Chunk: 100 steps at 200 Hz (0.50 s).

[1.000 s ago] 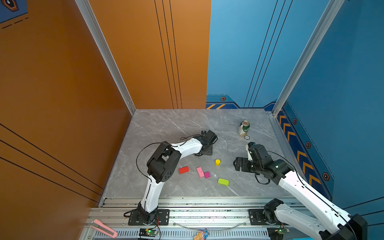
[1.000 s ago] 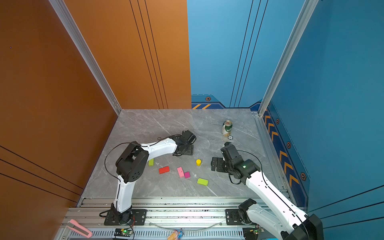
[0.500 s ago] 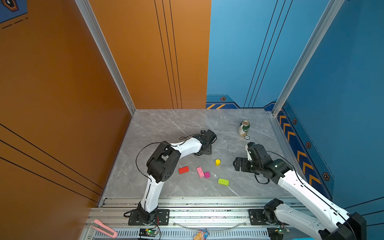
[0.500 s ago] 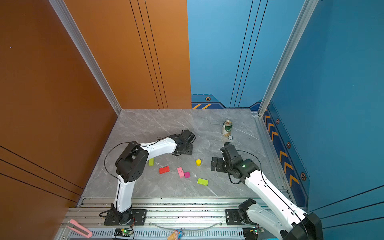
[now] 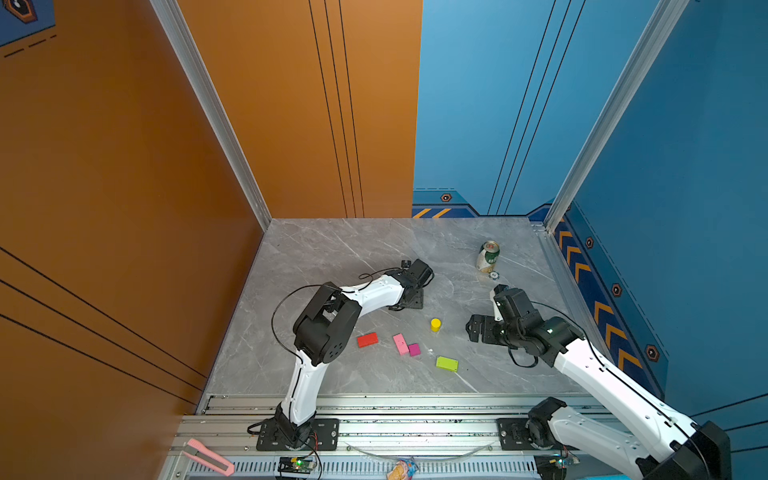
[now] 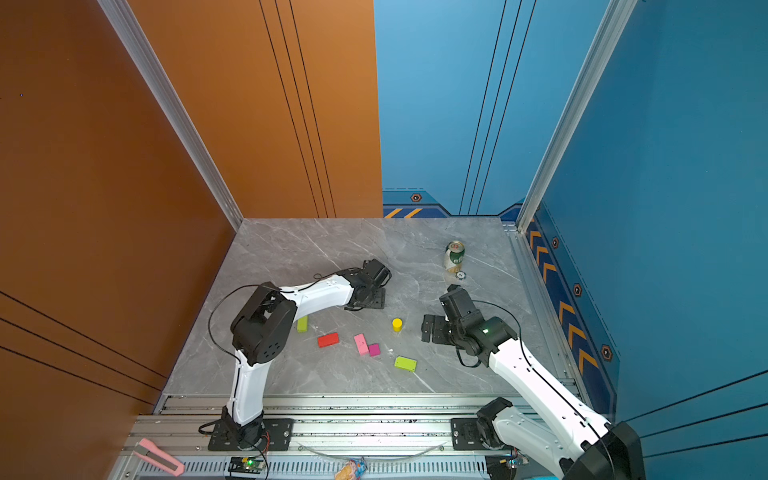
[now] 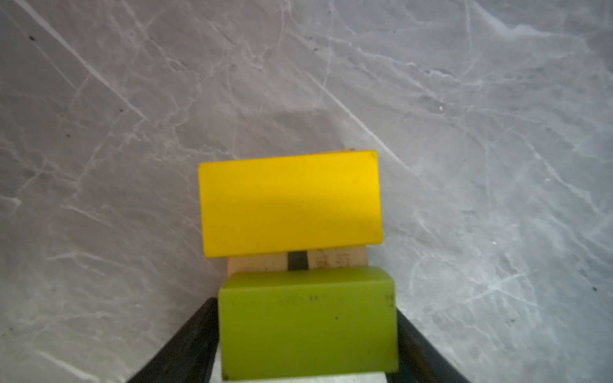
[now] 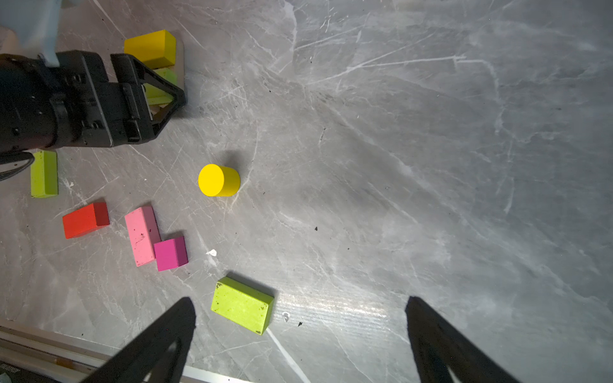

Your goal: Build the wood block tower

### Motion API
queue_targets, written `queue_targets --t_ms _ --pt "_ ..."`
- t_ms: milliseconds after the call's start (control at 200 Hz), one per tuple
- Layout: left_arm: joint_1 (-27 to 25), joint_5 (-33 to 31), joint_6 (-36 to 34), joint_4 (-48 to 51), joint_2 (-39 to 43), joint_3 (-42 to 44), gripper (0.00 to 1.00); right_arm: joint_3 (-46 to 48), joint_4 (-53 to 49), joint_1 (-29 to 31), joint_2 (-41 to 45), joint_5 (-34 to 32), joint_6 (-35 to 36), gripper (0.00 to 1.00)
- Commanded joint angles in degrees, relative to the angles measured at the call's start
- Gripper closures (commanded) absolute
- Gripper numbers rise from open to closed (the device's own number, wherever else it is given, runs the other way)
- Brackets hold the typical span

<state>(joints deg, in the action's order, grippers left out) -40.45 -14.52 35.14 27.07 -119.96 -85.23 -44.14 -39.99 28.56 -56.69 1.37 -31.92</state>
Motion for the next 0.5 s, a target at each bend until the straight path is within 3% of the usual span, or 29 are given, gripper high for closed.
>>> queue_targets --t_ms 0,496 --pt "0.8 -0.9 -0.3 1.6 -0.7 -1.1 0.26 -0.2 -0.8 0.3 -0.2 -0.2 -0.2 0.0" --pt "0.9 -0.7 -0.2 1.6 -0.4 -0.8 0.26 -0.1 -0.7 0.4 -0.2 -0.1 -0.5 0.0"
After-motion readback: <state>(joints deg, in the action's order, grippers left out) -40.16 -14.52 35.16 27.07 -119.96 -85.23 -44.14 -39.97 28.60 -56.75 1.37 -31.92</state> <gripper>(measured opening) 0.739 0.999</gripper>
